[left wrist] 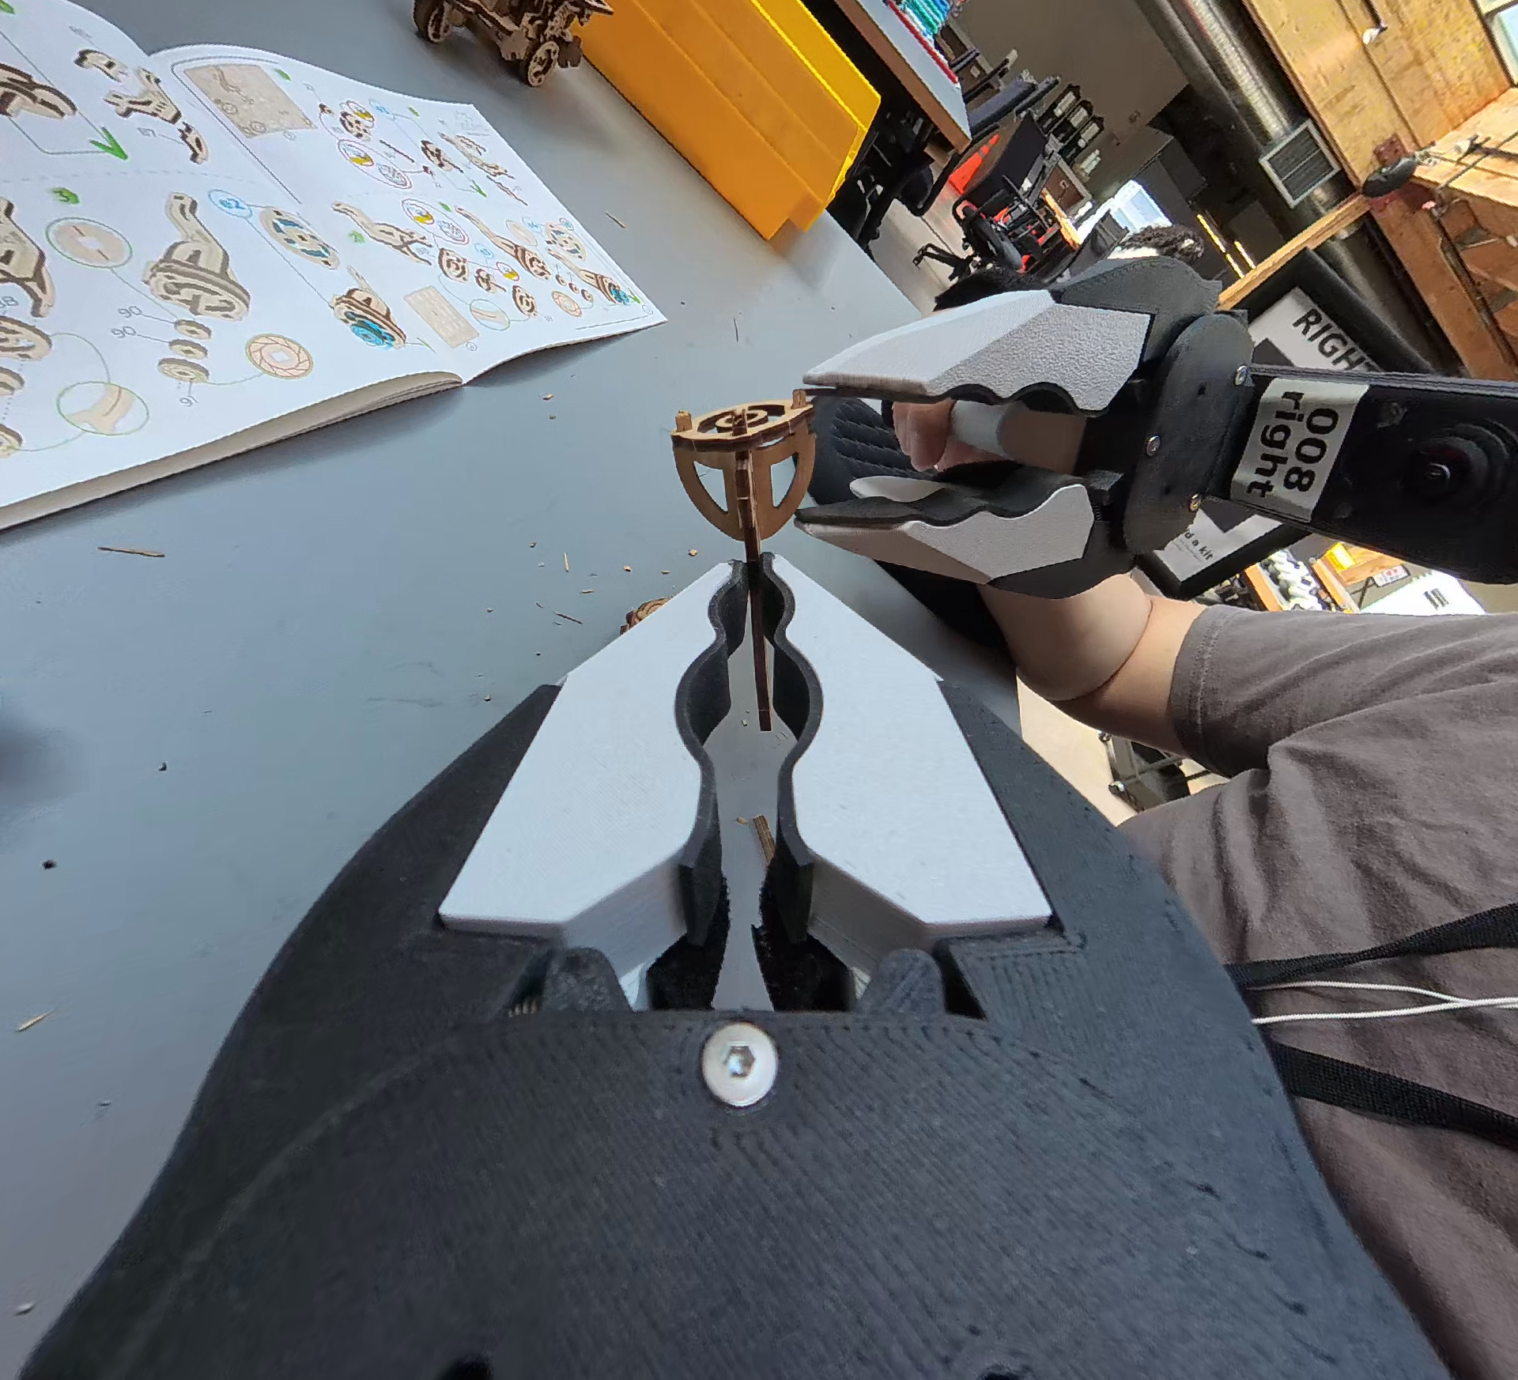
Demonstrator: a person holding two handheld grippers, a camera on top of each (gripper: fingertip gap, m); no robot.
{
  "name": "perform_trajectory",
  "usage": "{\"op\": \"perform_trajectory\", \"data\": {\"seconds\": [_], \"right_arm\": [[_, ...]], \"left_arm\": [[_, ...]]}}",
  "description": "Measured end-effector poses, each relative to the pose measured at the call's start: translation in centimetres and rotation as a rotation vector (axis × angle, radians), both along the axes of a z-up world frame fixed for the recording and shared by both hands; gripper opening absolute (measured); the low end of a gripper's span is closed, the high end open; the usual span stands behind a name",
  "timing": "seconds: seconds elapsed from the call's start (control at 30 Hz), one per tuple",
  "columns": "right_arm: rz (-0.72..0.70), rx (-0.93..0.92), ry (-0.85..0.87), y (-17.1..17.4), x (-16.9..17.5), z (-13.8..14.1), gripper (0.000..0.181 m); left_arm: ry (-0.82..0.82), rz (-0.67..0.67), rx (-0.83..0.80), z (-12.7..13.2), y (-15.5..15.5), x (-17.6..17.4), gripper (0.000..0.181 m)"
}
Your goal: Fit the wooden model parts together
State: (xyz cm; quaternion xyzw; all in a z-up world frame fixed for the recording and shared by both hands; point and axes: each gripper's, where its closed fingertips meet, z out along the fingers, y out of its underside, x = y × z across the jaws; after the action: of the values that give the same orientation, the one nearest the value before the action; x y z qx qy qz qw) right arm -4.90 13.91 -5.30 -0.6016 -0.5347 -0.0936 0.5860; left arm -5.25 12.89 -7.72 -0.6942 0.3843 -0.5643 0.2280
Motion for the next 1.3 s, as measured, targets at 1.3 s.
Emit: {"op": "perform_trajectory", "data": {"seconds": [1.3], "right_arm": [[0.044,0.07,-0.162,-0.5,-0.3,-1.6,0.029]], "left_arm": [[0.108,-0.026,0.021,-1.7,-0.8,0.2,0.0]]}}
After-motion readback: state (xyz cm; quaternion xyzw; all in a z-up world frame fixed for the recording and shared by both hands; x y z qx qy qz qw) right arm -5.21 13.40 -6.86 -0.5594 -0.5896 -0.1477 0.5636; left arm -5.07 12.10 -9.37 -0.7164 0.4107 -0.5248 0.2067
